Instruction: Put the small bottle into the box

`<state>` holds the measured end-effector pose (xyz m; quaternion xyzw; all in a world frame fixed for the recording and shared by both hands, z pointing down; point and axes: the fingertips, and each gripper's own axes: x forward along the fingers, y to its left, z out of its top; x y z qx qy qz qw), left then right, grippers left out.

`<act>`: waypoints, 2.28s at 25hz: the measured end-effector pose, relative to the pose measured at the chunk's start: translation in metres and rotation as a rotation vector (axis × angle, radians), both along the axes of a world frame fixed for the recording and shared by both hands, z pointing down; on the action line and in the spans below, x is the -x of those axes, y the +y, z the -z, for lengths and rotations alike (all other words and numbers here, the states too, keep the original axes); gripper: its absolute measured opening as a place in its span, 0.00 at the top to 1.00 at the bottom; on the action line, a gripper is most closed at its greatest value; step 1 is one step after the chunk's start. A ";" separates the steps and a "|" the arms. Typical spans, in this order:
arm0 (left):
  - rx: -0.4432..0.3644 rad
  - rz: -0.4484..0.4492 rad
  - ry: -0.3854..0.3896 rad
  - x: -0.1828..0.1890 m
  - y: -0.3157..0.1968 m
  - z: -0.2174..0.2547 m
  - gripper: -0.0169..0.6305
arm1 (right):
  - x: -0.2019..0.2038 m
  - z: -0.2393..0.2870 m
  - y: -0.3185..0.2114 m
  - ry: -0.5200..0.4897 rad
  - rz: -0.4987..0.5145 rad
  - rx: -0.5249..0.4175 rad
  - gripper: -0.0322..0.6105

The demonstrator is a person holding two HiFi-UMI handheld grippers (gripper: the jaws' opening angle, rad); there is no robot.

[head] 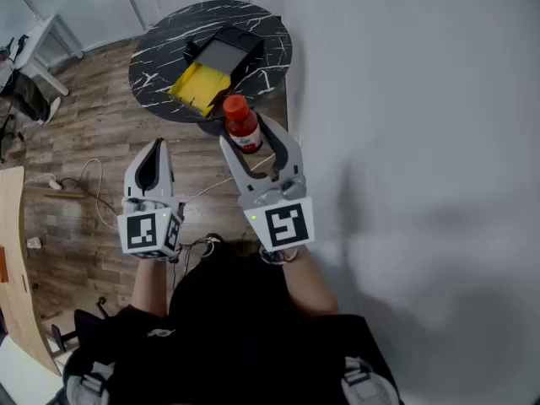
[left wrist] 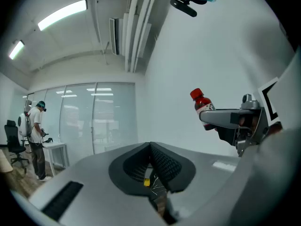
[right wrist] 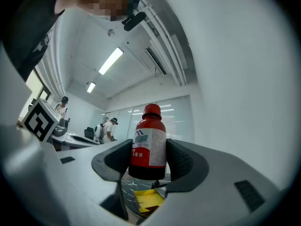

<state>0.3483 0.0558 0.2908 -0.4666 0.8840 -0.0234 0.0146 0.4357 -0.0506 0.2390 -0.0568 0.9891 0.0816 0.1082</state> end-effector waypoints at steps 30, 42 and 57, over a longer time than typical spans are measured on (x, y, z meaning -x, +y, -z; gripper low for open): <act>0.039 0.141 0.060 0.132 0.176 -0.026 0.97 | 0.151 -0.008 0.140 0.033 0.156 -0.005 0.63; 0.061 0.202 0.076 0.239 0.176 -0.034 0.97 | 0.276 -0.018 0.138 0.029 0.268 0.033 0.62; 0.124 0.250 0.123 0.420 0.097 -0.049 0.97 | 0.456 -0.022 0.064 0.016 0.373 0.073 0.62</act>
